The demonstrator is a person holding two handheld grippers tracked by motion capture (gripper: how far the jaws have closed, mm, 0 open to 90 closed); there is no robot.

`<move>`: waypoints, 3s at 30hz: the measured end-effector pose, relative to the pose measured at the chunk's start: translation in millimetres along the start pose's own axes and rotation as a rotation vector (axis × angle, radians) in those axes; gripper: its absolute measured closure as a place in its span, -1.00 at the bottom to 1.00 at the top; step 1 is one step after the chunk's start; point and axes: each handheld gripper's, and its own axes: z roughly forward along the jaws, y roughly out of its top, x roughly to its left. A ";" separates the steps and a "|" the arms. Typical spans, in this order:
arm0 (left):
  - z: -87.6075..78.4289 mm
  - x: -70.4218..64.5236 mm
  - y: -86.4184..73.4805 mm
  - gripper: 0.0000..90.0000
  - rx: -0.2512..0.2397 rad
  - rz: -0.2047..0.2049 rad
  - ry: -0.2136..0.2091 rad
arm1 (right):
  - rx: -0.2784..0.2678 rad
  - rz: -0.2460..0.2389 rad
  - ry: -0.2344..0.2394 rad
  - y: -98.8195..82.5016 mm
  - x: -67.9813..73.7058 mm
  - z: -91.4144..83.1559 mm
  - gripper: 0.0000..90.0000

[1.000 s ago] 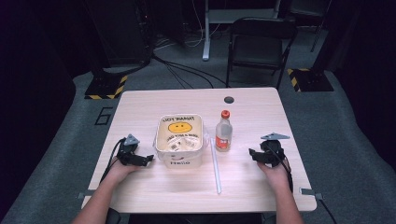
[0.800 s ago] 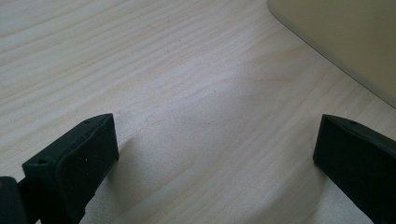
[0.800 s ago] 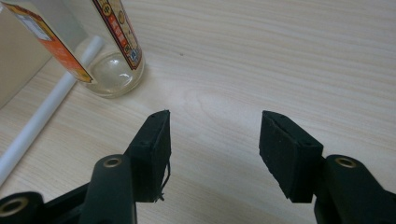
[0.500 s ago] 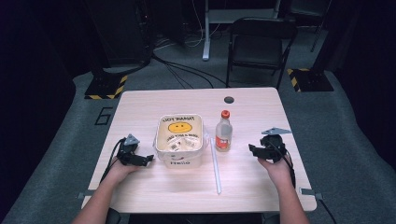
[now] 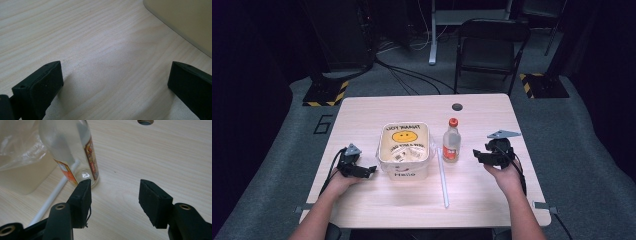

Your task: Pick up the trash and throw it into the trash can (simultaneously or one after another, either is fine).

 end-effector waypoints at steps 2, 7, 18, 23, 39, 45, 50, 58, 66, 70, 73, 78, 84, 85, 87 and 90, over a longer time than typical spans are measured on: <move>0.0 0.0 0.0 -1.00 0.000 0.000 0.000 | -0.007 -0.003 0.008 2.8 1.3 -0.9 -0.04; 0.0 0.0 0.0 -1.00 0.000 0.000 0.000 | -0.018 -0.001 0.039 12.7 5.1 -5.2 -0.03; 0.1 -0.1 0.0 -1.00 0.000 -0.002 -0.002 | -0.035 -0.049 0.071 36.7 17.5 -13.9 -0.02; 0.1 0.0 0.0 -1.00 0.000 -0.002 -0.002 | -0.043 -0.052 0.081 45.8 20.9 -16.4 -0.02; 0.1 0.0 0.1 -1.00 0.000 -0.002 -0.002 | -0.066 -0.078 0.101 70.0 32.9 -13.5 -0.02; 0.2 0.0 0.1 -1.00 0.000 -0.002 -0.001 | -0.077 -0.084 0.110 76.5 35.9 -12.6 -0.02; 0.1 0.1 0.1 -1.00 0.001 -0.001 -0.003 | -0.087 -0.078 0.131 81.7 39.3 -10.9 -0.01; 0.6 -0.2 0.0 -1.00 -0.006 -0.007 -0.003 | -0.086 -0.088 0.141 88.0 45.6 -4.4 0.02; 0.6 -0.1 0.0 -1.00 -0.005 -0.006 -0.004 | -0.087 -0.082 0.126 92.5 47.4 2.3 0.08; 0.6 -0.2 0.0 -1.00 -0.005 -0.006 -0.004 | -0.085 -0.073 0.129 94.3 47.1 6.1 0.14; 0.6 -0.2 0.0 -1.00 -0.006 -0.006 -0.004 | -0.078 -0.078 0.134 95.2 47.5 8.9 0.18; 0.7 -0.1 0.1 -1.00 -0.006 -0.005 -0.004 | -0.068 -0.083 0.137 96.8 48.2 13.3 0.20; 0.8 -0.1 0.1 -1.00 -0.007 -0.005 -0.004 | -0.065 -0.089 0.133 99.0 47.6 15.1 0.27; 0.8 -0.2 0.1 -1.00 -0.007 -0.006 -0.004 | -0.067 -0.086 0.133 99.4 47.4 14.8 0.30; 0.8 -0.1 0.1 -1.00 -0.007 -0.006 -0.004 | -0.076 -0.084 0.138 100.5 46.3 13.7 0.32; 0.8 -0.3 0.1 -1.00 -0.007 -0.009 -0.005 | -0.080 -0.096 0.132 102.0 46.5 11.7 0.35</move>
